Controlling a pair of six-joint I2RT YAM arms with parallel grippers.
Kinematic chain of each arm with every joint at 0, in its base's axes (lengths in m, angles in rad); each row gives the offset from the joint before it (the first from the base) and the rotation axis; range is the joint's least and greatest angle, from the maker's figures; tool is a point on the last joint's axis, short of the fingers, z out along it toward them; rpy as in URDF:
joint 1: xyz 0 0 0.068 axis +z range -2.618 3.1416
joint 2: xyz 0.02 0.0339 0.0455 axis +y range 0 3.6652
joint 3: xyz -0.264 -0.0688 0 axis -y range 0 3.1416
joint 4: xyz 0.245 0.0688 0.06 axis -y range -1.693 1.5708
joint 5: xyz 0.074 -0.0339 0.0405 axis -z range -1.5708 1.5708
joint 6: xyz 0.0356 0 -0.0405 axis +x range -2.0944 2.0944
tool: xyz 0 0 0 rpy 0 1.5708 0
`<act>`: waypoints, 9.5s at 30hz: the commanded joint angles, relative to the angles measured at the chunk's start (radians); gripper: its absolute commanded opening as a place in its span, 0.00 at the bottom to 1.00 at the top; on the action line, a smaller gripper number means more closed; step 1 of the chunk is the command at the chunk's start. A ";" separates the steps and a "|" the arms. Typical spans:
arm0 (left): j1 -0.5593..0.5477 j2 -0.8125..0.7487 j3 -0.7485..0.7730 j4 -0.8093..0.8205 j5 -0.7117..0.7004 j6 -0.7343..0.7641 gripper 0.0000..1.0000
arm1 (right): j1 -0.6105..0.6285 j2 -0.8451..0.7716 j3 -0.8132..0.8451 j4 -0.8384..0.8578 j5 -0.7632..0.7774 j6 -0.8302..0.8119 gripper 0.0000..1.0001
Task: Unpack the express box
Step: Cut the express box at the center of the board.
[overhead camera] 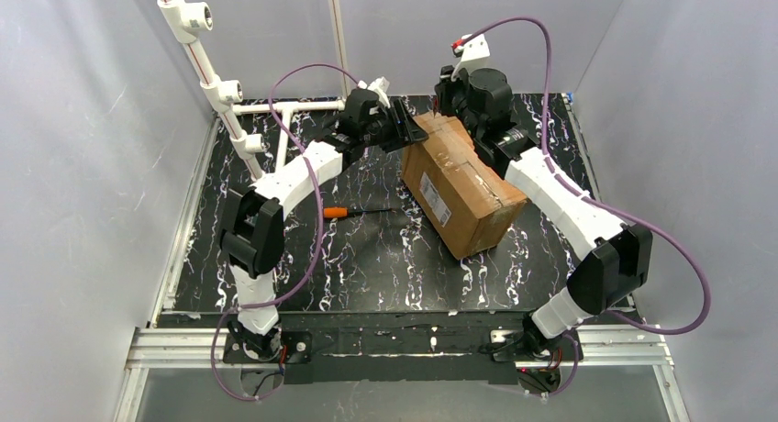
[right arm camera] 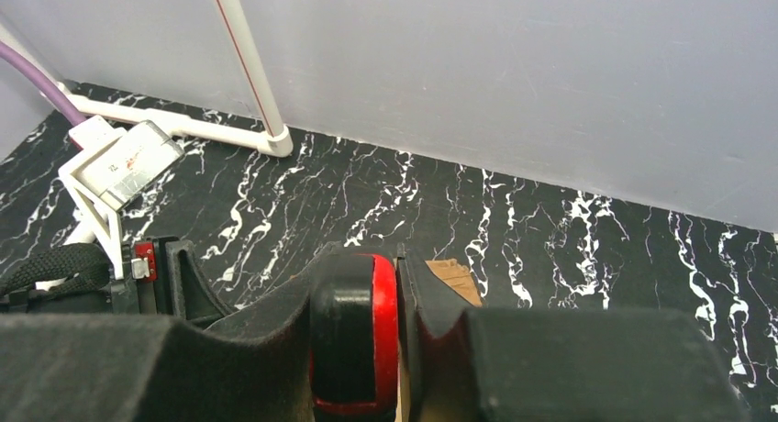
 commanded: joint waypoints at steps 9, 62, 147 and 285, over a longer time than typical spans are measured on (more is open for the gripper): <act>0.006 0.005 -0.087 -0.138 0.014 0.133 0.45 | -0.001 -0.005 0.033 0.077 -0.080 -0.063 0.01; 0.022 -0.019 -0.125 -0.095 0.040 0.101 0.35 | -0.036 0.092 0.100 0.097 -0.094 -0.105 0.01; 0.042 0.067 0.074 -0.037 0.175 -0.154 0.59 | 0.075 -0.220 -0.410 -0.042 0.050 -0.036 0.01; -0.209 -0.688 -0.504 0.294 0.253 0.220 0.90 | 0.066 -0.118 0.261 -0.672 -0.243 0.061 0.01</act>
